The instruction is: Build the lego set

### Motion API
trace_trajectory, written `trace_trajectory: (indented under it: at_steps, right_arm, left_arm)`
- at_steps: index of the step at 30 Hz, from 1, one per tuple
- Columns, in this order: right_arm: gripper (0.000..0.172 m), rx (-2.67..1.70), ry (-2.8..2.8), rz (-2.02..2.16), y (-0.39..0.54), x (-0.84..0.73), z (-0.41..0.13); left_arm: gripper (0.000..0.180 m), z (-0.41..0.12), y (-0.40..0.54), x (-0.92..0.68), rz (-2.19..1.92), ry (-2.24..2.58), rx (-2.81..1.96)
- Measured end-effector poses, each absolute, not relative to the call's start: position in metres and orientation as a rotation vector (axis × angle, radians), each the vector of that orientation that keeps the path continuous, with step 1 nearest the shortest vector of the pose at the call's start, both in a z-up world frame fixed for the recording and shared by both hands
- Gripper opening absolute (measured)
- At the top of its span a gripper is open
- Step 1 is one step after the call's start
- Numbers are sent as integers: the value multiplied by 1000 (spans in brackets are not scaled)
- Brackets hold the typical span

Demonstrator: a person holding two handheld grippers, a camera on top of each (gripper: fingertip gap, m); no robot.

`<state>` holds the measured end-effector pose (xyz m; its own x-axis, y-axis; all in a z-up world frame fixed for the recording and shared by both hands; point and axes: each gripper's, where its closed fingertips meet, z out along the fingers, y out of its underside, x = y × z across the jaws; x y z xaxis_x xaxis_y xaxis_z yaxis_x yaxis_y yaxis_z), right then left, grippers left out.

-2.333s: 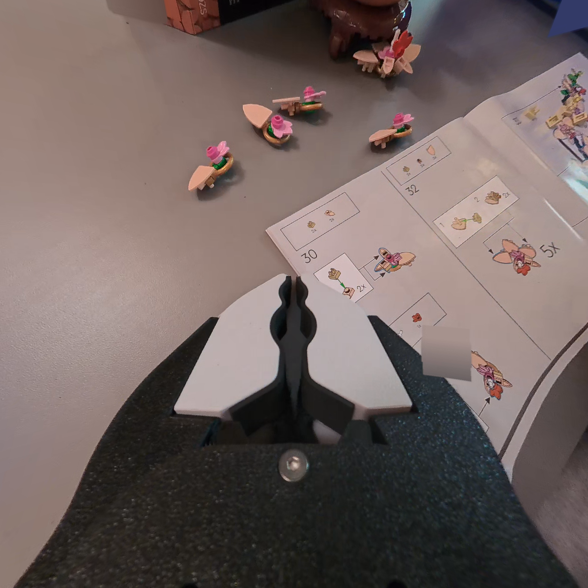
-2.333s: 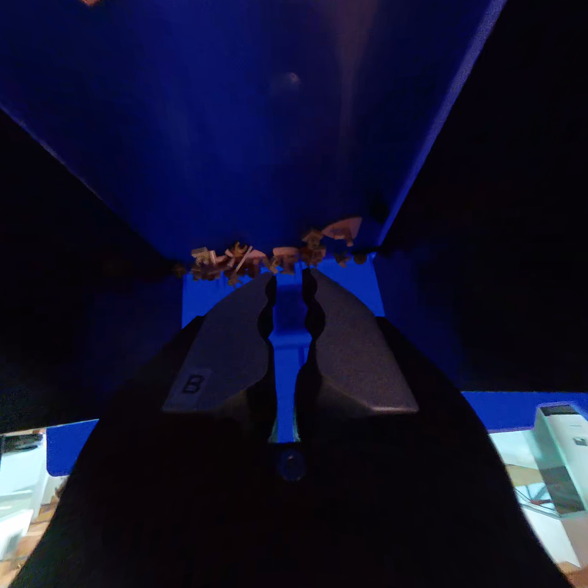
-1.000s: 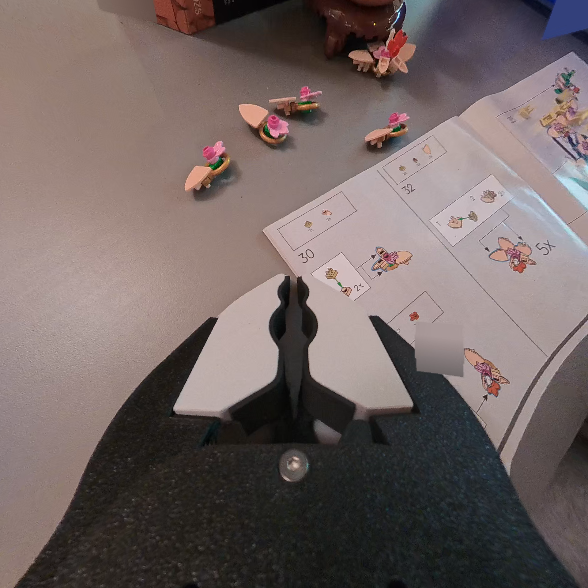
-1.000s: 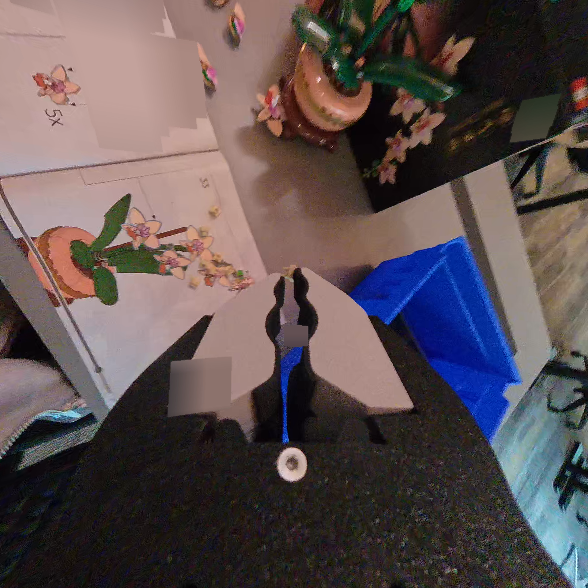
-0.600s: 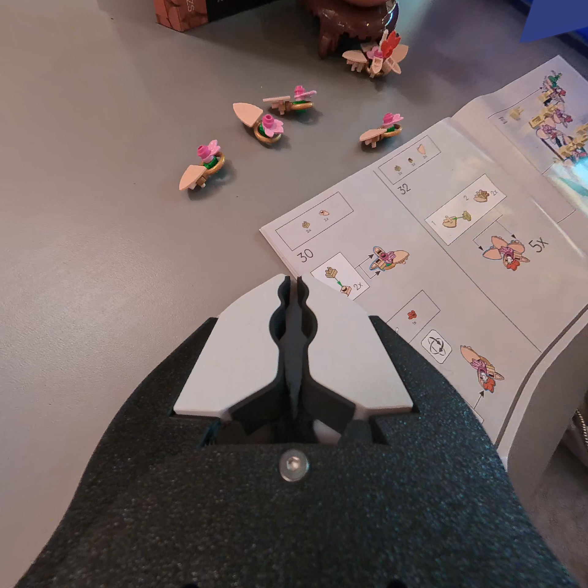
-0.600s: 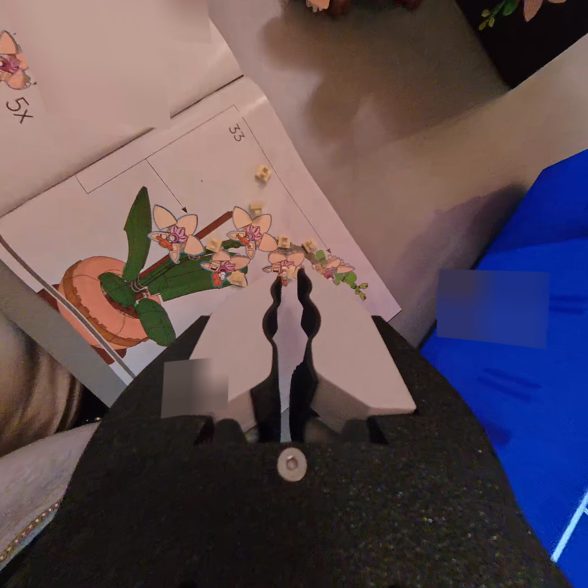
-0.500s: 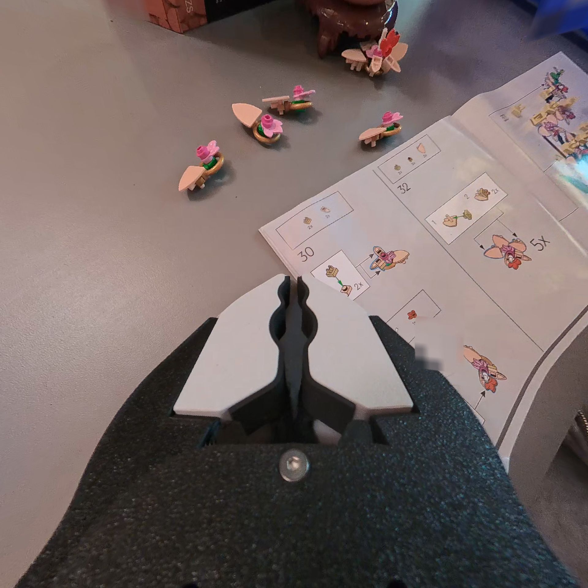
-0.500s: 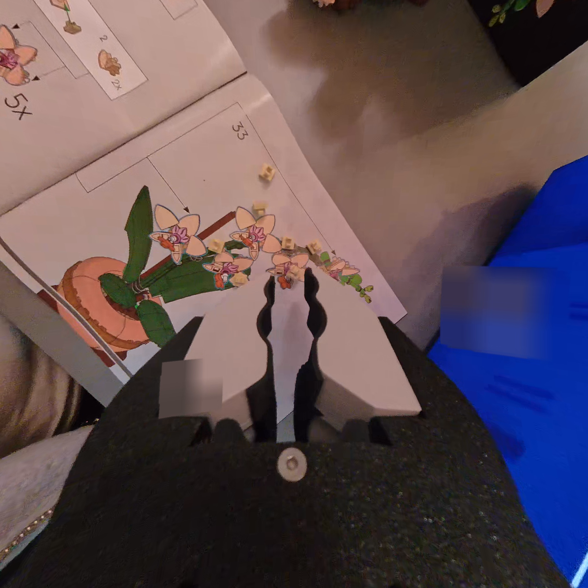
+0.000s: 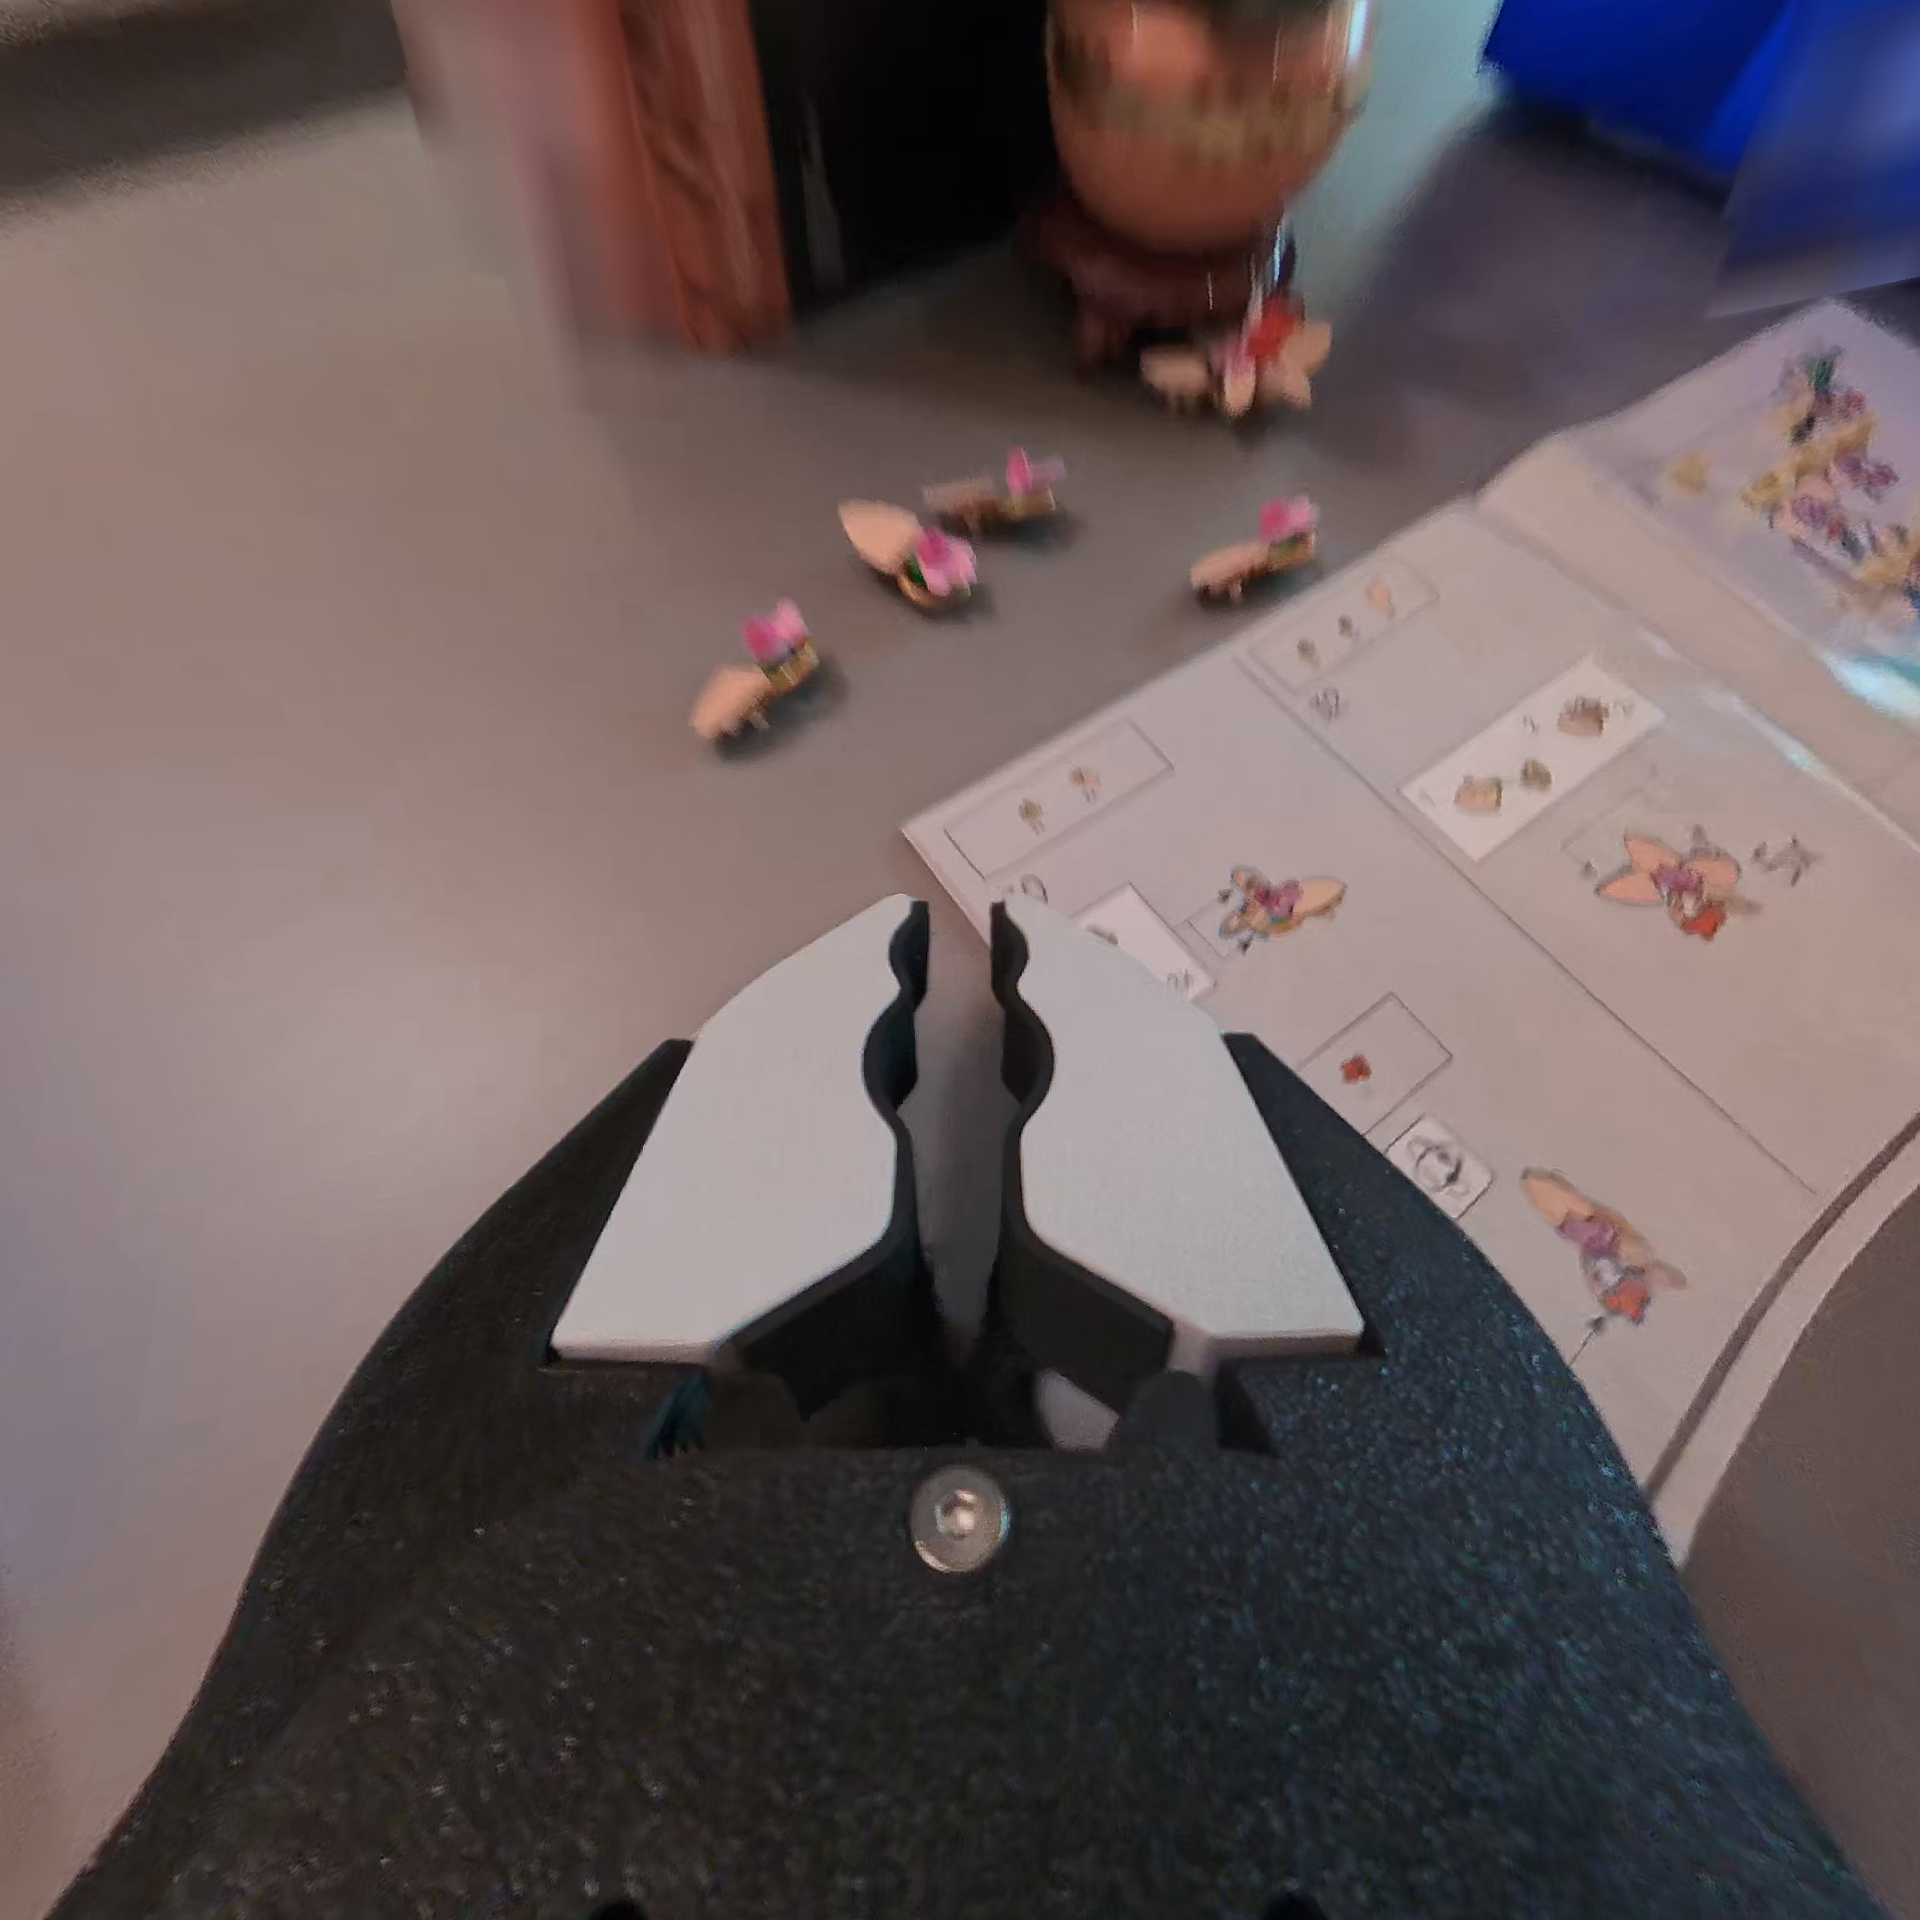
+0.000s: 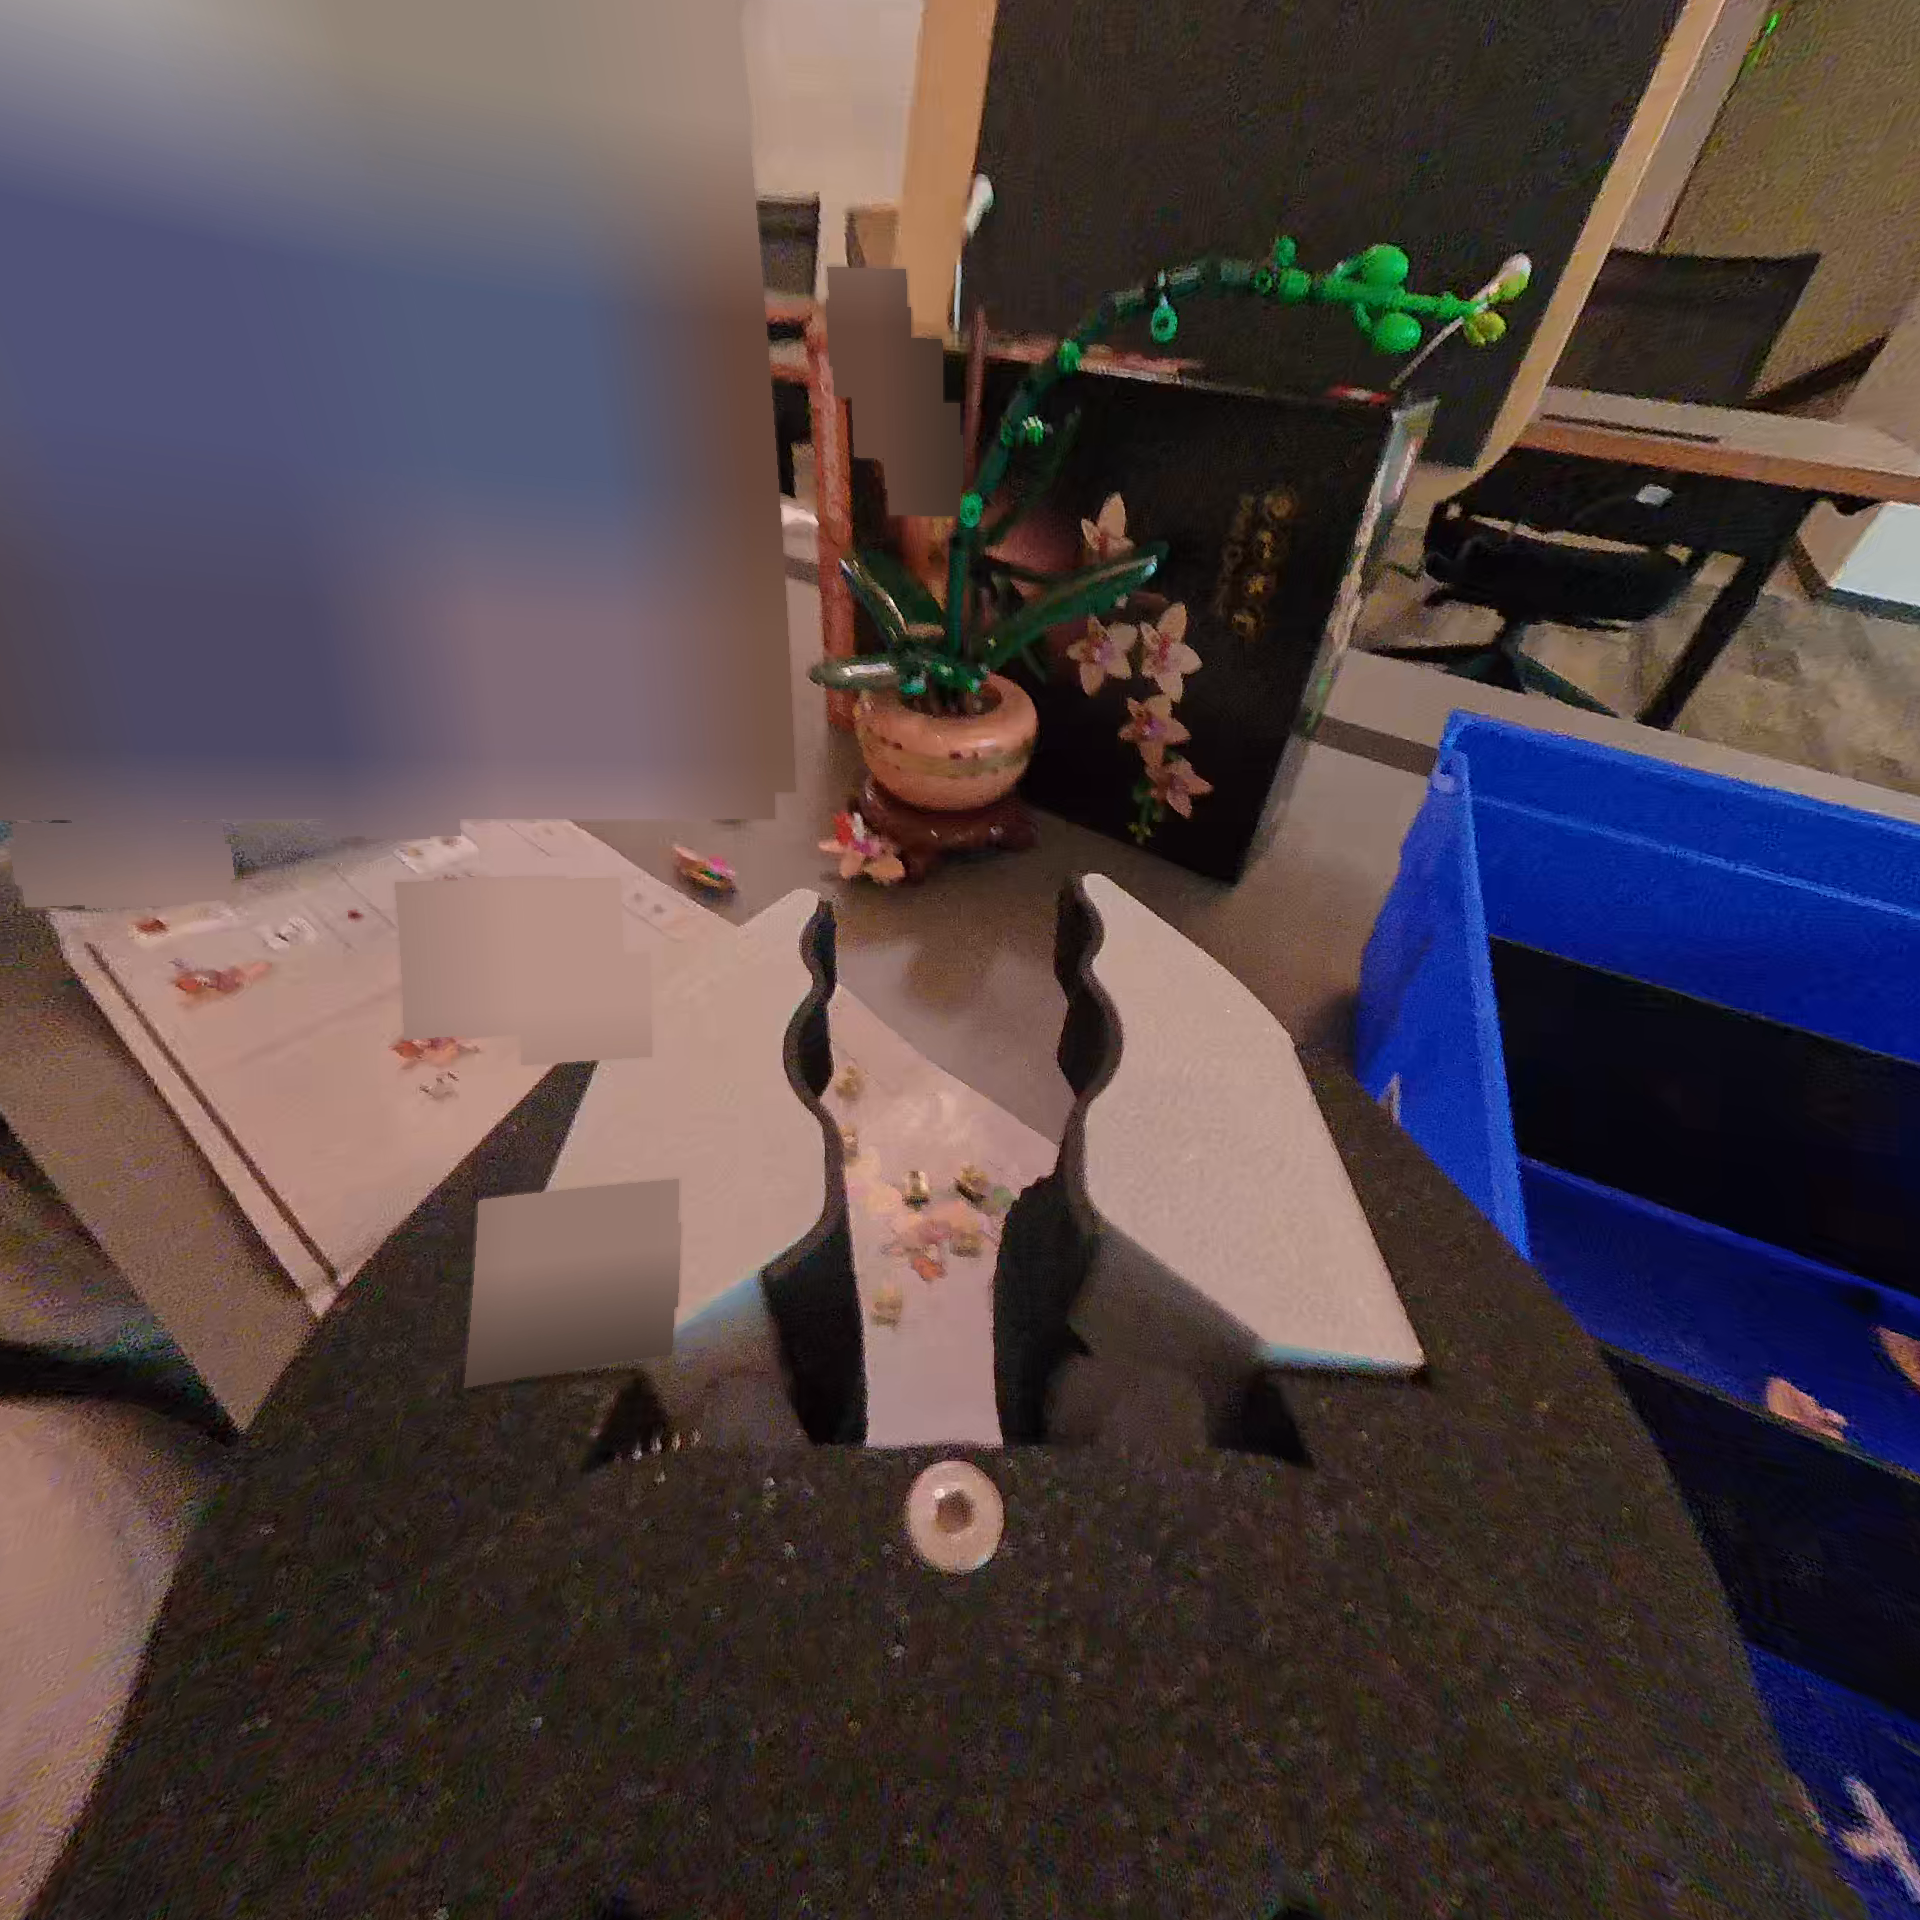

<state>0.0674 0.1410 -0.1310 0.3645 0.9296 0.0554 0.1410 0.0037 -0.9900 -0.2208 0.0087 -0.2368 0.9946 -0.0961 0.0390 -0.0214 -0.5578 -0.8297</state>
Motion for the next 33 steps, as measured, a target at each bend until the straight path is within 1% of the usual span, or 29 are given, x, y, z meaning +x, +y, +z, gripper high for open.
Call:
trace_trajectory:
  at_steps: [2,3,4,5,7,9,11,12,13,14,15,18,20,22,25,29,31,33]
  right_arm:
    - [39,-1371,-988,987,128,63,-122]
    - [31,-1346,-972,1049,122,62,-119]
    - [20,-1326,-969,1098,116,61,-118]
    - [15,-1315,-974,1137,111,60,-120]
    - [15,-1310,-1007,1187,99,60,-125]
    - [24,-1293,-1044,1238,87,60,-129]
    - [38,-1265,-1053,1274,73,62,-130]
    - [45,-1242,-1051,1274,67,63,-130]
    - [58,-1218,-1047,1263,61,63,-129]
    - [76,-1191,-1038,1241,57,64,-129]
    - [91,-1159,-1029,1216,54,64,-128]
    - [109,-1056,-1018,1193,40,61,-117]
    - [142,-1091,-996,1215,39,56,-114]
    - [145,-1092,-977,1257,41,51,-110]
    - [145,-1088,-902,1256,61,45,-103]
    - [145,-1079,-870,1166,95,36,-104]
    - [145,-1085,-914,1063,104,32,-113]
    - [143,-1073,-977,967,105,31,-124]
  left_arm:
    - [17,-217,6,-222,-55,72,-2097]
    - [21,-208,4,-221,-38,70,-2071]
    - [26,-199,1,-219,-27,69,-2048]
    - [32,-191,-2,-215,-27,71,-2026]
    - [43,-177,-10,-205,-26,78,-1975]
    - [58,-164,-18,-196,8,98,-1896]
    - [77,-151,-28,-186,88,161,-1784]
    - [81,-146,-34,-182,145,193,-1730]
    - [83,-141,-38,-178,206,235,-1682]
    - [86,-137,-41,-173,249,275,-1661]
    - [92,-137,-42,-170,267,291,-1670]
    - [114,-140,-41,-156,228,314,-1698]
    - [130,-138,-38,-151,208,305,-1678]
    - [146,-137,-34,-147,137,283,-1669]
    - [146,-131,-28,-144,-3,262,-1619]
    - [146,-102,-20,-156,-52,195,-1442]
    - [146,-108,-15,-163,-49,182,-1431]
    - [146,-127,-9,-164,-56,204,-1470]
